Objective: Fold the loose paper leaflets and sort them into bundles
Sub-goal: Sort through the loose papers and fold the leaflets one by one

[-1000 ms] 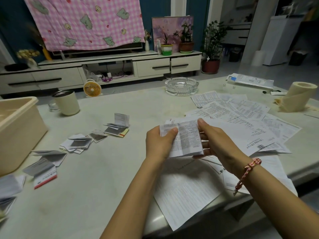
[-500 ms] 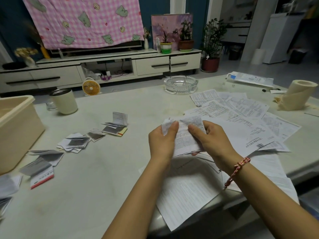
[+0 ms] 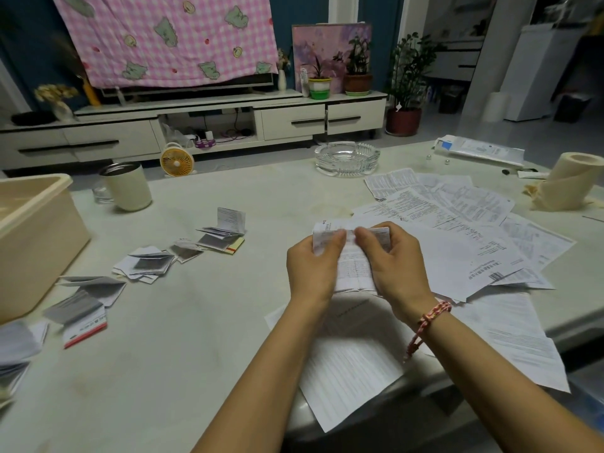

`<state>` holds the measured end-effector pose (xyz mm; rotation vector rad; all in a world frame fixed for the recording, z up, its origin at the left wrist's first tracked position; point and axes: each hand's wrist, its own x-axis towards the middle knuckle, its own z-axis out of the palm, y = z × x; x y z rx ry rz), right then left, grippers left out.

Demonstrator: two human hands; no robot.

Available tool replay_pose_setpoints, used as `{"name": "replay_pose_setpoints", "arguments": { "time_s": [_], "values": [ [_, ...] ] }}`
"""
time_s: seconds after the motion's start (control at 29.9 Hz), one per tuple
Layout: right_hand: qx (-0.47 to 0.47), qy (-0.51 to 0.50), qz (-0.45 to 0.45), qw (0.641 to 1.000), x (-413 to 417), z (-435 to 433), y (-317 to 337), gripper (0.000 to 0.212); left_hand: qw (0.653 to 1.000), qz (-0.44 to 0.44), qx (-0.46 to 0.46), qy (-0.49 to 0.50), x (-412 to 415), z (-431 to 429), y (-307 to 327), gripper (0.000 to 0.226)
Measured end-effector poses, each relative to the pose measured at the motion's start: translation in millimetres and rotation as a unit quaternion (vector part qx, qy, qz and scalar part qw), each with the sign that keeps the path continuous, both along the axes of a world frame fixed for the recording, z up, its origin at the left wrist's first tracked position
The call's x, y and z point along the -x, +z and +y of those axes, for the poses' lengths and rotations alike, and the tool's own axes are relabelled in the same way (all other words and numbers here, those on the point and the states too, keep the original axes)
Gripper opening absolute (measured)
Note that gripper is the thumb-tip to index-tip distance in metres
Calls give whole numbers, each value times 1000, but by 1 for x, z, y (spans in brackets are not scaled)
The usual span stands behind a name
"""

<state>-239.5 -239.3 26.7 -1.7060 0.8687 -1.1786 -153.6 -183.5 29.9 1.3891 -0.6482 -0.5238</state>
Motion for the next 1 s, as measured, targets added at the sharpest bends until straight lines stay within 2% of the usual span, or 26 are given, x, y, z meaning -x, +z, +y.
{"name": "replay_pose_setpoints", "arguments": {
  "time_s": [0.17, 0.33, 0.5, 0.6, 0.7, 0.8, 0.87, 0.94, 1.0],
  "values": [
    [-8, -18, -34, 999, -5, 3, 3, 34, 997, -56, 31, 38, 3, -2, 3, 28],
    [19, -45, -34, 998, -6, 7, 5, 48, 996, -64, 52, 31, 5, 1, 7, 36],
    [-87, 3, -73, 994, -6, 6, 7, 57, 999, -30, 31, 12, 2, 3, 10, 49],
    [-135, 32, -61, 988, -4, 5, 8, 49, 1000, -16, 19, 0, -1, 2, 9, 48],
    [-133, 16, -36, 990, -3, 4, 7, 52, 1000, -16, 12, 16, -7, 3, 6, 45],
    [-109, -17, -27, 994, 1, 0, 9, 31, 998, -25, 15, 56, -15, 2, 1, 44],
    [-137, 38, -33, 989, 4, -2, 11, 24, 996, -19, 18, 84, -16, 1, -1, 44],
    [-174, 97, -38, 979, 5, 3, 12, 27, 993, -11, 5, 118, -13, -1, -2, 46],
    [-136, 90, -29, 986, 2, 8, 11, 27, 989, -6, -11, 145, -10, -2, -1, 46]
  ]
}}
